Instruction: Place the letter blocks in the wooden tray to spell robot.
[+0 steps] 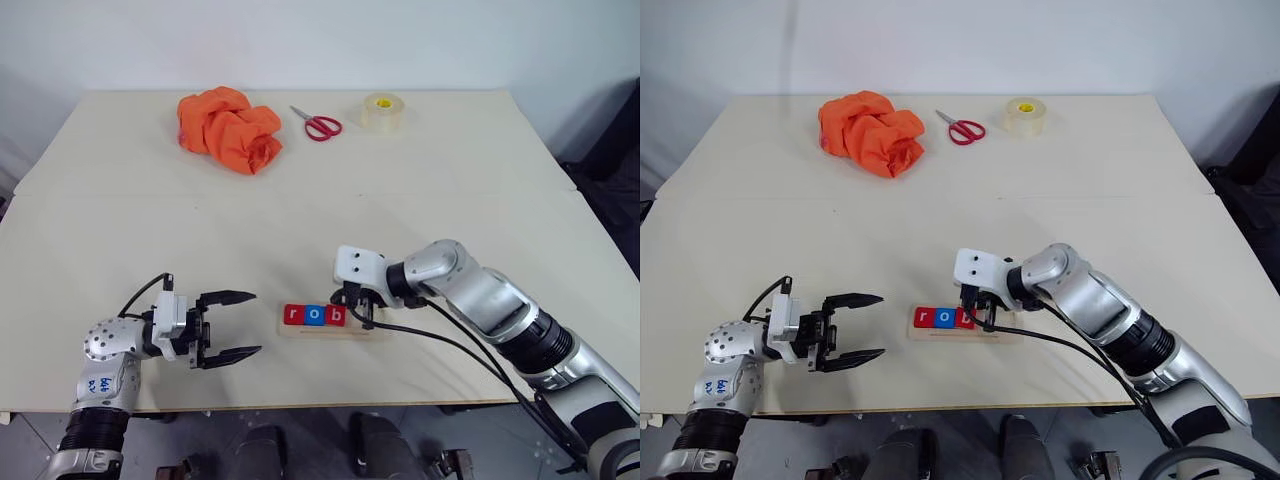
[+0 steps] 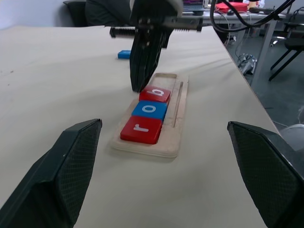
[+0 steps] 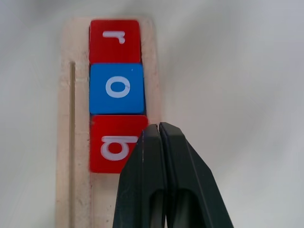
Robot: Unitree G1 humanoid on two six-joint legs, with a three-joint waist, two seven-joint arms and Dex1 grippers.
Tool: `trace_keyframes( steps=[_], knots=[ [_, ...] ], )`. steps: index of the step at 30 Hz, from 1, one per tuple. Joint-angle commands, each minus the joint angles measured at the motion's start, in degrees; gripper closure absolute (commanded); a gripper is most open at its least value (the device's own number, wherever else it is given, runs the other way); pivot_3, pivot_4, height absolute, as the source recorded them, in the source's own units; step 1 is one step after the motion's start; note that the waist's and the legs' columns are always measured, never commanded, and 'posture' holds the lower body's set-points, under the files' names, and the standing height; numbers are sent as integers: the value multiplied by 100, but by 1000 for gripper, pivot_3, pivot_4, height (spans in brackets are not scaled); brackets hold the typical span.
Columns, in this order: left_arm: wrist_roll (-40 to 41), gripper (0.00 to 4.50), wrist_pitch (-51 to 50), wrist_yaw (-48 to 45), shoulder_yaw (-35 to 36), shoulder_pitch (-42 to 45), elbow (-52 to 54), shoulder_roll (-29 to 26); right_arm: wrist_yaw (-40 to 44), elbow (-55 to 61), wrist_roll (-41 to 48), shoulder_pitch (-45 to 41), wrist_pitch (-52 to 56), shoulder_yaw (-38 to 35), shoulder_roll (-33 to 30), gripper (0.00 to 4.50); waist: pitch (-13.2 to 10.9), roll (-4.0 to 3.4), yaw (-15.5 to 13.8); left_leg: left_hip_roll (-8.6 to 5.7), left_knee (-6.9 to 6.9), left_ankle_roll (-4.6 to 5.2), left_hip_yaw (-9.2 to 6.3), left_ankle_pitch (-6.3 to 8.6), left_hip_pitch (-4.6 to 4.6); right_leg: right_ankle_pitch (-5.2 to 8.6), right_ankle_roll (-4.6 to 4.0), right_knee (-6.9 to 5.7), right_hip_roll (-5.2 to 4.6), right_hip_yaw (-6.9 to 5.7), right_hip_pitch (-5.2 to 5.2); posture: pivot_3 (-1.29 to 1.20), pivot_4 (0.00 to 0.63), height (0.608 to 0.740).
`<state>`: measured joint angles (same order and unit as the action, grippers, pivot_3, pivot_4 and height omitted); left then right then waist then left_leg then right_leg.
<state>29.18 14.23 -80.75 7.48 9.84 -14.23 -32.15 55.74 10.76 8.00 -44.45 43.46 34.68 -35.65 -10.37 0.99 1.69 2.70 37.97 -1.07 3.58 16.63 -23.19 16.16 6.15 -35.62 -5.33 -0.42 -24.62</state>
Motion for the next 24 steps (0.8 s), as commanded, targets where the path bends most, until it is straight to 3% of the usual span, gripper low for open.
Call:
trace_keyframes(
  steps=[1, 6, 11, 12, 14, 24],
  knots=[
    [78, 0, 20, 29, 120, -53, 167, -61, 149, 122, -73, 68, -124, -3, 54, 4449, 0, 0, -3, 0, 0, 0, 0, 0, 1, 0, 0, -1, 1, 0, 0, 0, 150, 740],
    [55, 0, 16, 16, 132, 6, 116, -59, 65, 172, -135, 143, -81, -104, 107, 4449, 0, 0, -4, 1, 2, 0, -1, 0, 2, 0, 0, -1, 1, -1, 3, 0, 150, 740],
    [17, 0, 37, -29, 109, 175, -58, -56, 52, 361, 45, 379, -256, -697, -107, 4449, 0, 1, -18, 1, 2, -2, -1, -1, 3, 0, 0, -3, 1, -1, 3, 0, 150, 740],
    [6, 0, 44, -47, 88, 223, -109, -41, 117, 468, 157, 512, -219, -856, -204, 4285, 0, 1, -23, 1, 2, -2, -1, -1, 2, 0, 0, -2, 1, -1, 4, 0, 150, 740],
    [-19, 0, 55, -61, 53, 314, -200, -8, 162, 628, 275, 732, -247, -1140, -363, 3900, 0, 1, -46, -2, 3, -2, -2, -1, 1, 0, 0, 1, -1, -2, 5, 0, 150, 740],
    [-59, 0, 110, -272, -53, 652, -617, 88, 191, 1058, 770, 2022, -475, -2545, -1004, 480, 0, 2, -28, -1, 3, -1, -2, -1, 3, -1, 2, 3, 3, -2, 8, 0, 150, 740]
  ],
)
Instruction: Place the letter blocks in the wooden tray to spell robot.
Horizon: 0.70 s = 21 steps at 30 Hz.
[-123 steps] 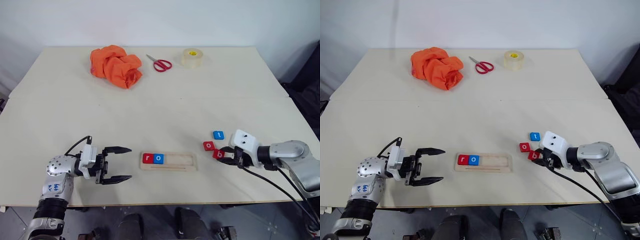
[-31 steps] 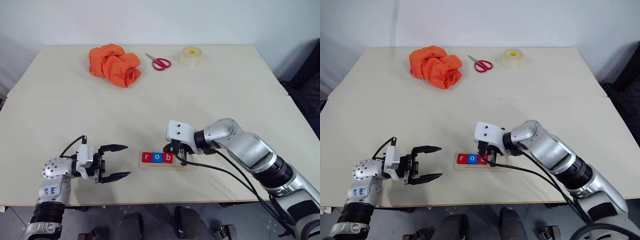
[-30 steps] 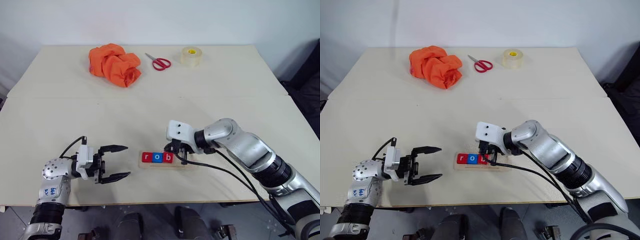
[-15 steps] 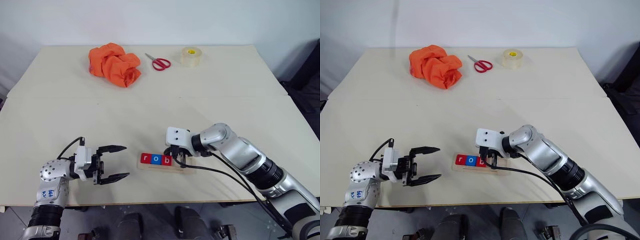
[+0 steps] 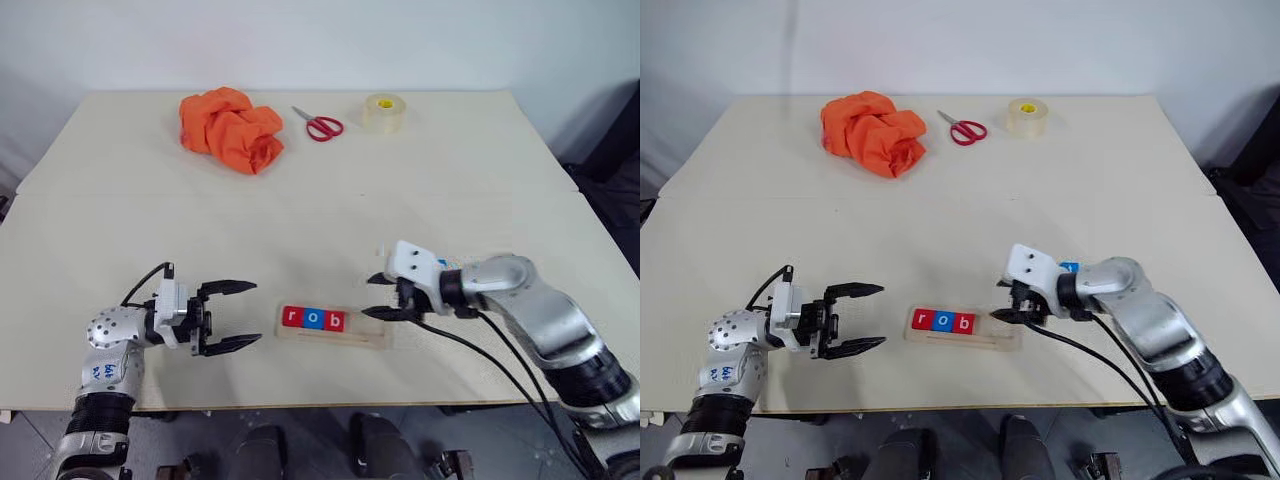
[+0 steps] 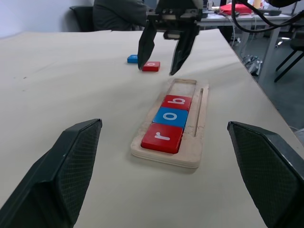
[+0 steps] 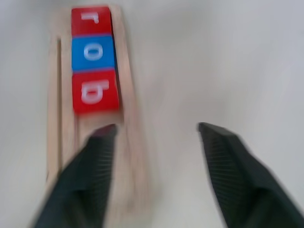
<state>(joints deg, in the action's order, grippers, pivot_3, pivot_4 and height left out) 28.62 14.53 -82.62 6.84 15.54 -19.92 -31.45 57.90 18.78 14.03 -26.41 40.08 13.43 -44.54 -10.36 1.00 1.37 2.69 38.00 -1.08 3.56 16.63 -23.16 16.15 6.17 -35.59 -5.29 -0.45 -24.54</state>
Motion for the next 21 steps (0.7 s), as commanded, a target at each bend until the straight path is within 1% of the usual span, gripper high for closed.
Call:
trace_keyframes(
  steps=[1, 2, 5, 9, 12, 15, 21],
  knots=[
    [-5, 0, 85, -107, 3, 120, -90, 19, -75, 285, 212, 405, -138, -607, -158, 170, 0, 0, 10, 0, 2, 0, 0, 0, 0, 0, 0, 0, 0, 0, 1, 0, 150, 740],
    [-4, 0, 88, -132, -4, 151, -128, 18, -115, 319, 251, 581, -146, -778, -193, 56, 0, 1, 11, 0, 2, 0, 1, 0, 0, -1, 2, 0, 0, 1, 1, 0, 150, 740],
    [-3, 0, 91, -194, -2, 202, -207, 14, -264, 444, 341, 995, -84, -1180, -221, 56, 0, 1, 7, 0, 4, 0, 0, -1, 2, -1, 2, -3, 1, 2, 1, 0, 150, 740],
    [-14, 0, 96, -266, 7, 299, -358, -14, -542, 556, 446, 1943, -190, -2174, -222, 56, 0, 2, -23, 0, 4, 0, 0, -2, 3, -1, 3, -2, 3, 2, 4, 0, 150, 740],
    [-23, 0, 107, -283, 22, 346, -441, -26, -829, 566, 544, 2441, -458, -2848, 33, 56, 0, 3, -53, -2, 7, 0, 2, -2, 3, -4, 6, 1, 1, 5, 6, 0, 150, 740],
    [-31, 0, 106, -285, 30, 377, -492, -16, -978, 742, 603, 3162, -723, -3457, 237, 56, 1, 4, -106, -2, 6, 0, 1, -2, 9, -4, 8, 0, 4, 5, 10, 0, 150, 740],
    [-17, 0, 70, -330, 40, 383, -532, -22, -1156, 979, 751, 3702, -765, -3740, 353, 56, 1, 4, -118, 1, 9, 1, 3, -3, 12, -6, 11, -1, 9, 11, 12, 0, 150, 740]
  ],
)
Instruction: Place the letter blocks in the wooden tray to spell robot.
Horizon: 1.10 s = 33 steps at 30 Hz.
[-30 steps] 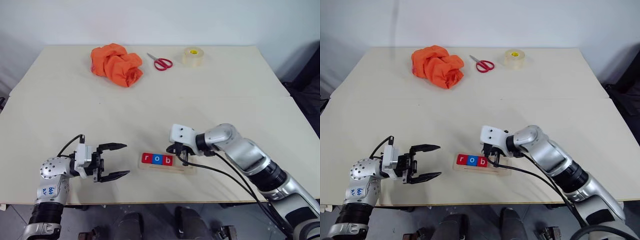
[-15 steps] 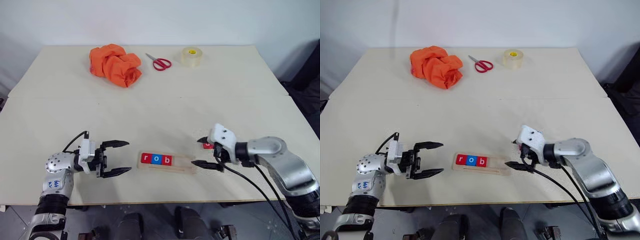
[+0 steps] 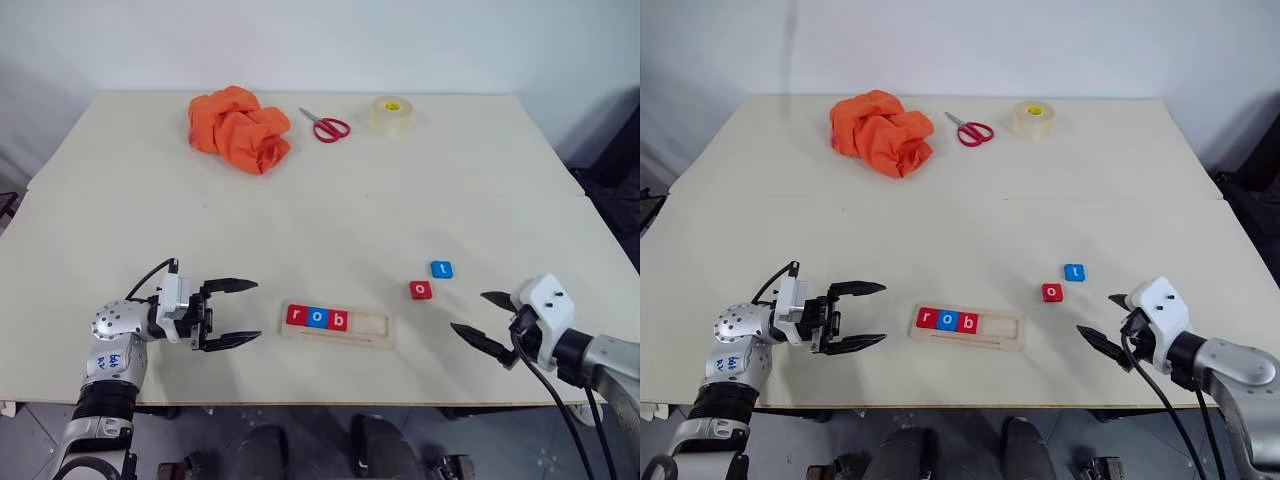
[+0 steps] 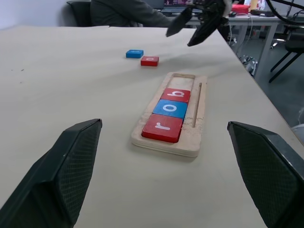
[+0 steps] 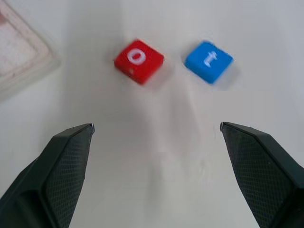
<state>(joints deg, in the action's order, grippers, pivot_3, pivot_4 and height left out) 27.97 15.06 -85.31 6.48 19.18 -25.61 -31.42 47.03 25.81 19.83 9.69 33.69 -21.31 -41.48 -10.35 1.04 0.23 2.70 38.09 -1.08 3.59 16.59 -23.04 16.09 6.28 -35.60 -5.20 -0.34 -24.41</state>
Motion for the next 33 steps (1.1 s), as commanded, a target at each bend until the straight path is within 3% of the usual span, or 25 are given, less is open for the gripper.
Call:
trace_keyframes(
  steps=[1, 15, 19, 27, 33],
  knots=[
    [46, 0, 10, -69, 72, 16, 37, -28, -69, 296, 194, 150, -155, -292, 54, 56, 0, 0, -5, 0, 0, 1, 0, 0, 2, 0, 0, 0, 0, 0, 2, 0, 150, 740],
    [7, 0, 24, -69, 46, 109, 10, 20, -386, 496, 398, 271, -79, -158, 165, 56, 0, 0, -15, 0, 1, 1, -2, -1, 4, 0, 0, -1, 1, 0, 4, 0, 150, 740],
    [30, 0, 2, -26, 54, 38, 139, 30, -1007, 871, 470, 69, 428, 124, 500, 56, 0, 0, -4, 2, 1, 0, -2, -2, 5, 0, 0, -3, 2, 1, 4, 0, 150, 740],
    [121, 0, -180, 56, 97, -390, 652, -21, -2952, 959, -86, -881, 1444, 1349, 1798, 56, 4, 4, 1, 4, -1, 0, -3, -2, 6, 2, -6, -6, 0, 2, 1, 0, 150, 740],
    [152, 0, -338, 136, 154, -600, 972, -92, -3436, 568, -320, -1332, 1605, 1606, 2123, 56, 4, 5, -11, 2, -1, 0, -3, -2, 1, 2, -6, -4, -2, 1, 0, 0, 150, 740]
  ],
)
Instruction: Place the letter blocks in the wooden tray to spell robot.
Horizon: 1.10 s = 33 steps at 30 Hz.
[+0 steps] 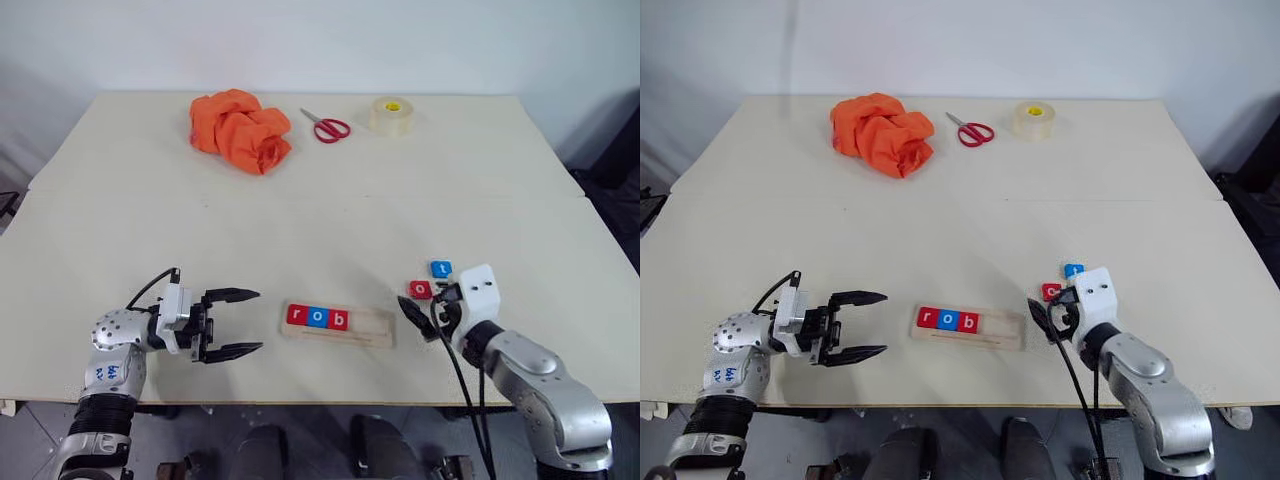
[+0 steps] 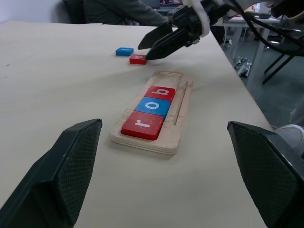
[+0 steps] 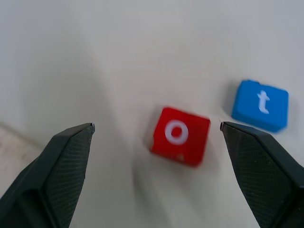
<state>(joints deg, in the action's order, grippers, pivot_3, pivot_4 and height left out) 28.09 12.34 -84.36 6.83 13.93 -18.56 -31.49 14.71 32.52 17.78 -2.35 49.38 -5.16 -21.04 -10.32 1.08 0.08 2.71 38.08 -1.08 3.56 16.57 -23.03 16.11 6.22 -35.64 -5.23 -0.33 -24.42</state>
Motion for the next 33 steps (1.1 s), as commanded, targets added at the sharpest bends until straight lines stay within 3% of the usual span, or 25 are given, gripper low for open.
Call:
trace_keyframes(
  steps=[1, 12, 15, 22, 33],
  knots=[
    [139, 0, -83, 54, 128, -98, 297, -100, -261, -162, -143, -175, 49, 7, 109, 56, 0, 0, 7, 0, 0, 0, 0, 0, -1, 0, 0, 0, 0, 0, 0, 0, 150, 740],
    [162, 0, -198, 135, 218, -318, 577, -188, -863, -173, -343, -126, 360, 24, 562, 56, 2, 3, 18, 2, -2, 0, 0, 0, 0, 0, 0, -1, 2, 0, -2, 0, 150, 740],
    [160, 0, -211, 151, 191, -301, 606, -167, -1007, -144, -364, -84, 404, -14, 730, 654, 4, 6, 19, 2, -2, 0, 0, 0, 0, 0, 0, -1, 2, 0, -1, 0, 150, 740],
    [157, 0, -224, 42, 130, -222, 514, -151, -1143, 129, -422, 19, 247, -129, 788, 3036, 5, 7, 15, 2, -2, 0, 0, 0, 0, 0, 0, -1, 2, 0, 0, 0, 150, 740],
    [85, 0, -176, -128, -9, 89, 166, -31, -1419, 1974, -166, 827, 1341, -478, 1034, 3044, 5, 7, 18, 3, -10, 0, -3, 0, -2, 5, -7, 1, 5, -2, -4, 0, 150, 740]
  ],
)
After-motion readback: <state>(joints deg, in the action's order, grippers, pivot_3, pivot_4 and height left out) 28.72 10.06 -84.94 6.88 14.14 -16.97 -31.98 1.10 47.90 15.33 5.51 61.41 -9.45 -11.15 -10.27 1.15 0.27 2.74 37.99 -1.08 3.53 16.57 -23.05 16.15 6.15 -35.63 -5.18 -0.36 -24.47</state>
